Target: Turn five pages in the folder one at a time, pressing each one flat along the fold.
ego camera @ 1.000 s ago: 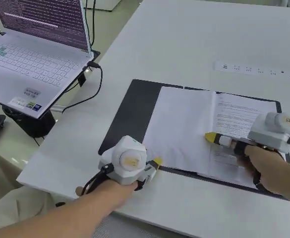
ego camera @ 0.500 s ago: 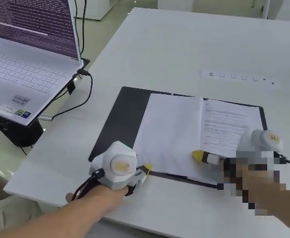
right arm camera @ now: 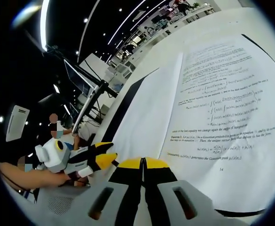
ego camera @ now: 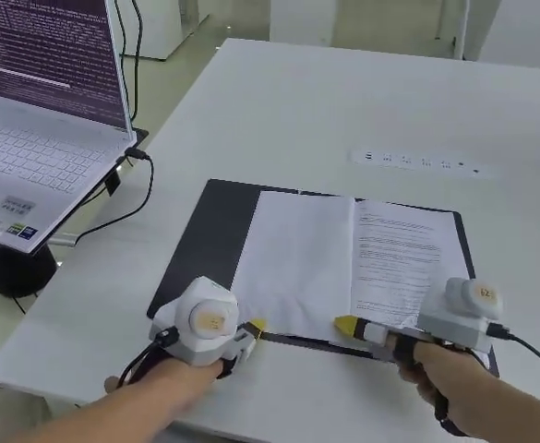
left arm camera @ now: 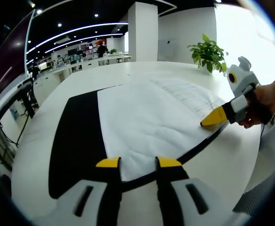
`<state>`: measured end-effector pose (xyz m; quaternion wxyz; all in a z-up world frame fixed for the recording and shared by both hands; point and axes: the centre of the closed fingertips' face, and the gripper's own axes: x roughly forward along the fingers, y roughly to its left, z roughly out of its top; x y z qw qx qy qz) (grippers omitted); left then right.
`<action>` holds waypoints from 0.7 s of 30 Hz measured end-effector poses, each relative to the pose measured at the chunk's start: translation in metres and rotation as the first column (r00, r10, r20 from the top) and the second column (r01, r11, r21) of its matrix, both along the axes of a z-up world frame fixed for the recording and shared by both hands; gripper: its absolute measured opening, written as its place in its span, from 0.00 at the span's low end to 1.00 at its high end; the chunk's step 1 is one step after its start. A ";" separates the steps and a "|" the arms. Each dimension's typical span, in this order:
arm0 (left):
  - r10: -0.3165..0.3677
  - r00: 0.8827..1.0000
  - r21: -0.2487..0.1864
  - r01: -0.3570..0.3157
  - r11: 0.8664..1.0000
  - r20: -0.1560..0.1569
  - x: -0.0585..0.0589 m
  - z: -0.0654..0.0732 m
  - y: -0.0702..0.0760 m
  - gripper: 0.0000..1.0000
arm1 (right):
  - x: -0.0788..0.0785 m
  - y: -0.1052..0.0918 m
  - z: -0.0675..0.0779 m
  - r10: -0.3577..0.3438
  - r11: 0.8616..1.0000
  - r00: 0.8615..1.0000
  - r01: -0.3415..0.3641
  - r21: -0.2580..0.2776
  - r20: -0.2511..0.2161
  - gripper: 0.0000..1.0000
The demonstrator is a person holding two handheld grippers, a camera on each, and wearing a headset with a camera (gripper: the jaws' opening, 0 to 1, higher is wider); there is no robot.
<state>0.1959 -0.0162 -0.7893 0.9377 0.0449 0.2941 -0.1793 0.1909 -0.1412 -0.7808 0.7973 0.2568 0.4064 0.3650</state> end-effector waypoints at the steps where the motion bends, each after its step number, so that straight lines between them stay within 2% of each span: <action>1: -0.001 1.000 0.000 0.001 1.000 0.000 0.000 0.000 0.000 0.27 | -0.003 -0.001 -0.001 -0.001 1.000 1.000 0.001 0.004 -0.004 0.00; 4: -0.001 1.000 0.000 0.001 1.000 0.002 -0.001 0.000 0.000 0.27 | -0.010 -0.002 -0.001 -0.003 1.000 1.000 0.004 0.020 -0.023 0.00; 5: -0.001 1.000 0.000 0.001 1.000 0.002 -0.001 0.000 0.000 0.28 | -0.013 -0.001 -0.001 -0.003 0.999 0.999 0.005 0.037 -0.044 0.00; 6: 0.000 1.000 0.000 0.000 1.000 0.002 -0.001 0.000 0.000 0.28 | -0.018 -0.001 -0.003 0.010 0.999 0.997 -0.007 0.046 -0.071 0.00; 9: -0.001 1.000 0.001 0.001 1.000 0.002 0.000 0.000 0.000 0.28 | -0.033 0.003 -0.001 0.058 0.997 0.994 -0.053 0.055 -0.097 0.00; 11: -0.002 1.000 0.002 0.002 1.000 0.002 0.000 0.000 0.000 0.28 | -0.040 0.003 0.000 0.064 0.996 0.993 -0.057 0.070 -0.103 0.00; 14: 0.004 1.000 -0.004 -0.004 1.000 0.000 -0.001 0.001 0.000 0.27 | -0.044 0.002 0.012 0.032 0.993 0.994 -0.019 0.120 -0.105 0.00; 17: 0.010 1.000 -0.005 -0.010 1.000 -0.013 0.000 0.001 0.000 0.28 | -0.049 0.001 0.032 0.014 0.987 0.997 -0.002 0.163 -0.075 0.00; 18: 0.001 1.000 -0.013 -0.002 1.000 -0.027 0.000 0.002 -0.002 0.29 | -0.052 0.001 0.038 0.012 0.986 0.998 -0.001 0.167 -0.062 0.00; 19: 0.002 0.999 -0.026 -0.003 1.000 -0.042 -0.001 0.003 -0.003 0.32 | -0.054 0.000 0.049 0.005 0.985 1.000 0.000 0.175 -0.027 0.00; 21: 0.009 0.997 -0.041 -0.013 0.999 -0.080 -0.004 0.003 -0.004 0.36 | -0.058 -0.007 0.061 -0.014 0.986 1.000 0.013 0.165 0.008 0.00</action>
